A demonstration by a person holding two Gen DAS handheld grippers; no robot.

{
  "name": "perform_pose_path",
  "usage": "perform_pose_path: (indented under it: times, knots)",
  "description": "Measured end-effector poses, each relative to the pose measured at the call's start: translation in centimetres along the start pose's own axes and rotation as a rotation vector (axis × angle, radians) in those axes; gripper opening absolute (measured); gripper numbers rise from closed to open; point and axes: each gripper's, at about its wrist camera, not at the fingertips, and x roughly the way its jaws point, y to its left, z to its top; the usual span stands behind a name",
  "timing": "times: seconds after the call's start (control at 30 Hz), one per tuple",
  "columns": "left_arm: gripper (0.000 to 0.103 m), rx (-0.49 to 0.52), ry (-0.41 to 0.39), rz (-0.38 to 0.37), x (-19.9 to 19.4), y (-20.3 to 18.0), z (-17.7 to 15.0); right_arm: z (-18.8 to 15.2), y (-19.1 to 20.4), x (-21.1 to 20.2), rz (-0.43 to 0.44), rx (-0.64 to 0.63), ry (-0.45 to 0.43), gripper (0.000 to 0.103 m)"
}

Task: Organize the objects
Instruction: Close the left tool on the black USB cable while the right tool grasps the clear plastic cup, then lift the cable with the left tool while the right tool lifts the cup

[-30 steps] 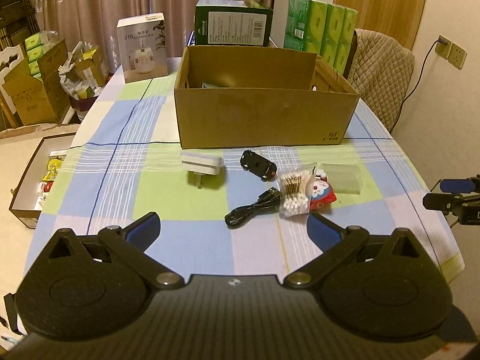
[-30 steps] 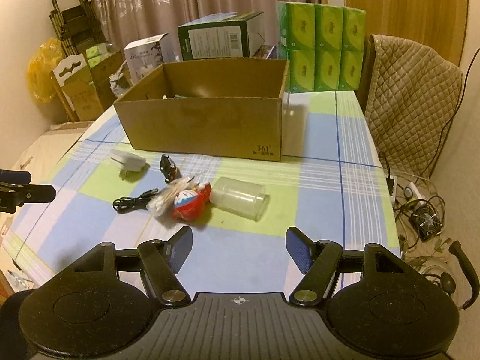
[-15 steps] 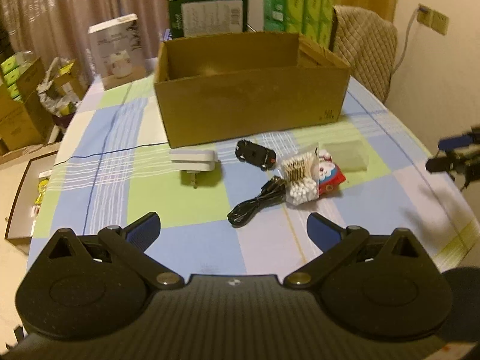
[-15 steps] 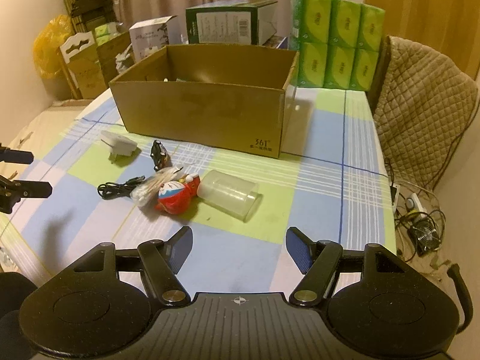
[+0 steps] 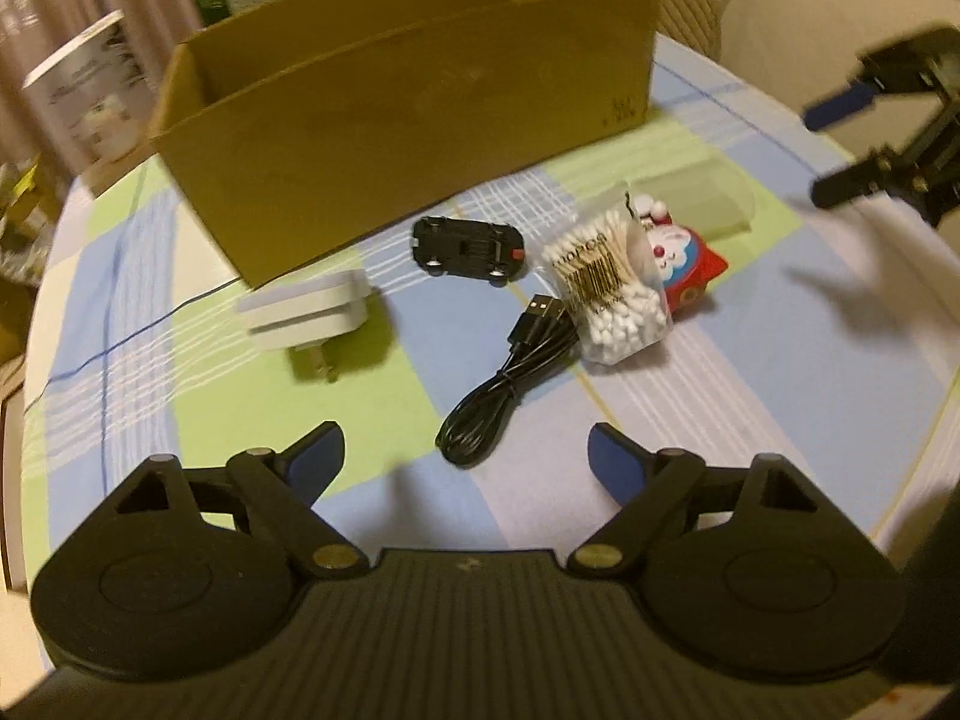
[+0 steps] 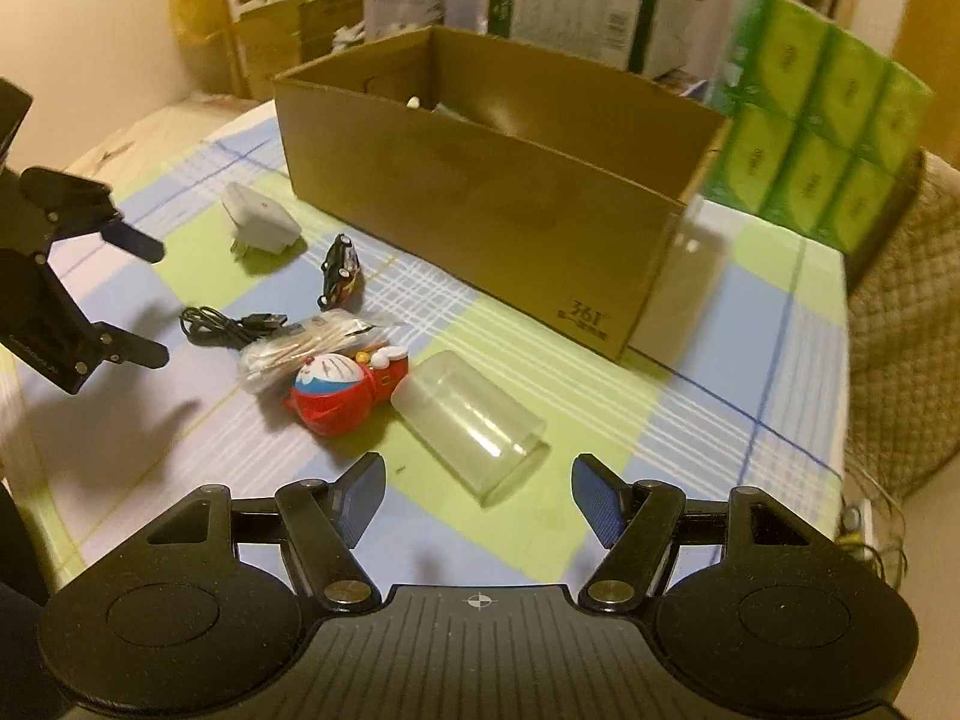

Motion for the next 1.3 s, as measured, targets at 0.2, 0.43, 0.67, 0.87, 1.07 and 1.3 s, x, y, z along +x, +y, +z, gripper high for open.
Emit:
perform_pose_path:
  times: [0.2, 0.43, 0.67, 0.87, 1.07, 1.3]
  knots:
    - [0.074, 0.082, 0.009, -0.048, 2.3, 0.0, 0.9, 1.2, -0.9, 3.1, 0.064, -0.086, 0.033, 0.066]
    - [0.049, 0.083, 0.036, -0.089, 4.1, 1.0, 1.9, 2.5, -1.0, 6.7, 0.110, -0.210, 0.080, 0.066]
    - [0.026, 0.028, 0.064, -0.130, 4.6, 1.4, 1.9, 3.2, -0.5, 9.4, 0.147, -0.313, 0.150, 0.066]
    - [0.023, -0.093, 0.092, -0.141, 4.2, 1.7, 1.2, 3.1, -0.2, 9.6, 0.130, -0.284, 0.196, 0.065]
    - [0.023, -0.154, 0.084, -0.144, 3.3, 1.2, -0.1, 2.1, 0.1, 8.1, 0.117, -0.098, 0.228, 0.054]
    - [0.023, -0.071, 0.063, -0.107, 3.5, 0.1, 0.6, 0.5, 0.4, 6.4, 0.110, 0.135, 0.241, 0.054]
